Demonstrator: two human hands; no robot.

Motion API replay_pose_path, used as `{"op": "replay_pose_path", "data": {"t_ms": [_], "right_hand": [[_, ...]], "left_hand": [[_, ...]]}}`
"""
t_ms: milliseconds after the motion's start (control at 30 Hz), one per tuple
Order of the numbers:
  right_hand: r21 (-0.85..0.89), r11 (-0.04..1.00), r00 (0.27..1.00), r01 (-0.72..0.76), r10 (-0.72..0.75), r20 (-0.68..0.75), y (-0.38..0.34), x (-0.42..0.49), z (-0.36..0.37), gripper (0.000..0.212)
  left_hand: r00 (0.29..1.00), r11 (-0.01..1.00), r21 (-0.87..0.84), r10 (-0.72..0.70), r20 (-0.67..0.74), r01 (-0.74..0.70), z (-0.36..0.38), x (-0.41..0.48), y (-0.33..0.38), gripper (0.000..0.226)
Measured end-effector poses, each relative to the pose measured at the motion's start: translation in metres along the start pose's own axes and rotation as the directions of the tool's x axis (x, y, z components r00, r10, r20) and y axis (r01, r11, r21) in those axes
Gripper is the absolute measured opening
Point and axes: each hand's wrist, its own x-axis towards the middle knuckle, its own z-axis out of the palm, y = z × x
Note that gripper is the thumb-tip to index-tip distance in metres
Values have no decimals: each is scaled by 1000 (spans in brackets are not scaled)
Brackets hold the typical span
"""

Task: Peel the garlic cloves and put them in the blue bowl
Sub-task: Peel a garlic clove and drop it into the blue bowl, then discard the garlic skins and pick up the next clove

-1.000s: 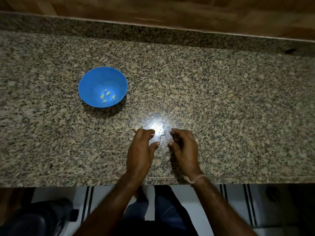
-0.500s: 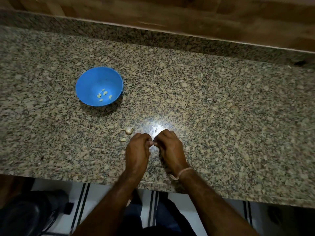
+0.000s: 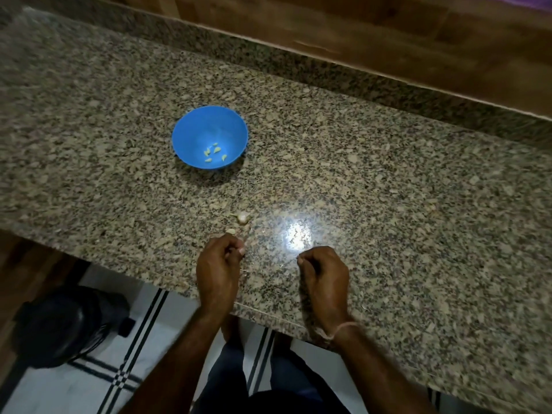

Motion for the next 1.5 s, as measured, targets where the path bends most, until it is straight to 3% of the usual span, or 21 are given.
{"op": "replay_pose_path", "data": {"t_ms": [233, 400, 467, 567, 933, 1133, 1267, 1367, 1500], "right_hand": [[-65, 990, 983, 128, -118, 143, -24, 11, 37, 12], [-176, 982, 994, 70, -83, -68, -10, 18, 7, 6], [-162, 987, 996, -3, -12, -91, 4, 17, -3, 9], [-188, 981, 995, 53, -68, -72, 9, 15, 2, 10], [-139, 969, 976, 203, -189, 110, -30, 22, 55, 18], [10, 988, 979, 154, -154, 133, -22, 18, 56, 25], [-135, 966, 956, 221, -187, 227, -24, 18, 59, 26], [-320, 882, 926, 346, -265, 270, -33, 22, 66, 9], [-426, 822, 914, 377, -257, 313, -40, 27, 69, 13]], "left_hand": [[1000, 999, 30, 15, 2, -15, 8, -4, -5, 12], [1000, 997, 76, -24, -15, 25, 3, -6, -10, 14], [999, 994, 105, -32, -14, 33, 5, -8, -12, 15], [1000, 992, 121, -25, -5, 26, 7, -9, -10, 16], [998, 994, 90, -61, 11, 60, 4, -6, -16, 13], [996, 994, 59, -89, -11, 90, -3, -9, -21, 16], [995, 994, 49, -98, -8, 98, -3, -8, -23, 18], [996, 994, 55, -93, -2, 93, -3, -10, -22, 15], [994, 990, 92, -107, -6, 107, -6, -11, -20, 17]]}}
